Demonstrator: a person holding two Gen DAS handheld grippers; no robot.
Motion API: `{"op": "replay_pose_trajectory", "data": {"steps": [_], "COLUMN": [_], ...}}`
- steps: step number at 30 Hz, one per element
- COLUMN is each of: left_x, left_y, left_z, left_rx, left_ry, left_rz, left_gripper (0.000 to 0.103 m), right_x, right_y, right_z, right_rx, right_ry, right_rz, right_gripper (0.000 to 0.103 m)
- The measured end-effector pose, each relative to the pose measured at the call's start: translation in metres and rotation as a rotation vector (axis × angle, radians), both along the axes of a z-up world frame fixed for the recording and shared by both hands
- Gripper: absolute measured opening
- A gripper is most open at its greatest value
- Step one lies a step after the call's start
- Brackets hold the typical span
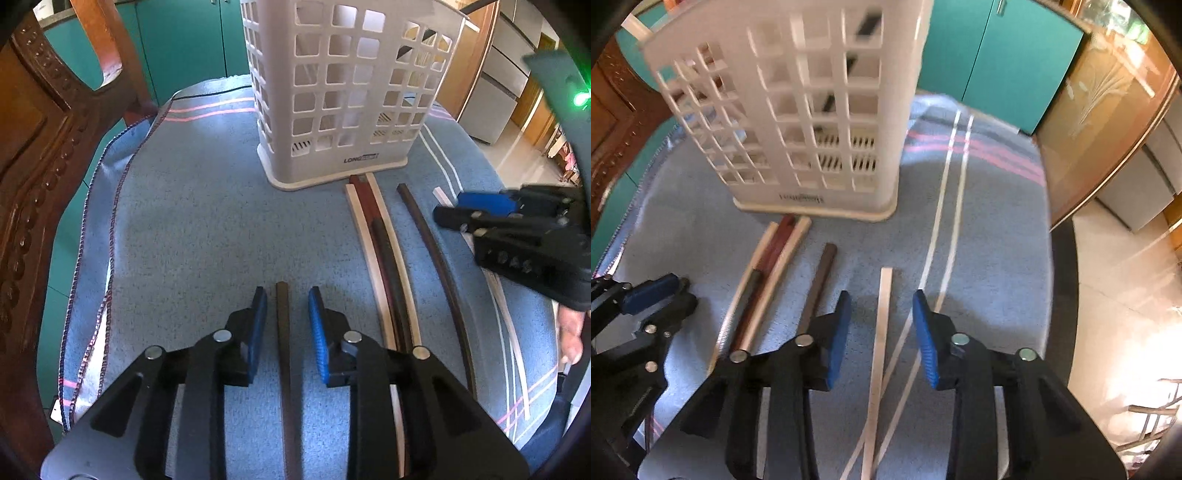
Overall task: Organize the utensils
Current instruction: 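Close the right tool on a light wooden chopstick while the left tool holds its dark one, then lift both chopsticks over the white caddy and open both tools to drop them in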
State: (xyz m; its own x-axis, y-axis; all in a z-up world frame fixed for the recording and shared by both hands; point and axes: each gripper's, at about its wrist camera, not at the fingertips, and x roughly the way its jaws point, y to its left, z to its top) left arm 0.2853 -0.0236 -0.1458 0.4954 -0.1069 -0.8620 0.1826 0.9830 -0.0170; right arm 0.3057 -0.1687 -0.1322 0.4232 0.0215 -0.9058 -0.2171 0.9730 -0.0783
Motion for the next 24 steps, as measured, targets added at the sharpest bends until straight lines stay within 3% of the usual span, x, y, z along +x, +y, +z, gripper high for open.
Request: {"op": "replay_pose_trajectory", "data": {"steps": [5,7,9,19,24], "left_x": [0.001,0.001,0.000,-0.013,-0.045], "left_y": [-0.004,-0.003,-0.004,0.001,0.009], "left_z": [0.000,0.000,-0.001,0.014,0.057], "left_rx": [0.001,0.002,0.012,-0.010,-0.061], "left_ry": [-0.003,-0.012,-0.021,-0.067,-0.168], "left_rz": [0.005,0.015,0.018,0.033,0.016], "left_gripper": [0.024,0.012,0.008,0.007,0.007], "right_x": [0.002,0.003,0.003,-0.023,-0.054], "right_y": [-0.003,-0.005,-0.002,0.007,0.001], "right_z": [-0.001,0.000,0.000,0.017,0.057], "right_rx": [0.044,0.056,0.067,0.124,0.189], "right_ry": [0.000,-0.001,-0.003,-0.093,-0.195], "right_rz": [0.007,0.013,0.028,0.053,0.066], "right_gripper": [0.027,0.014,0.007,0.006,0.006]}}
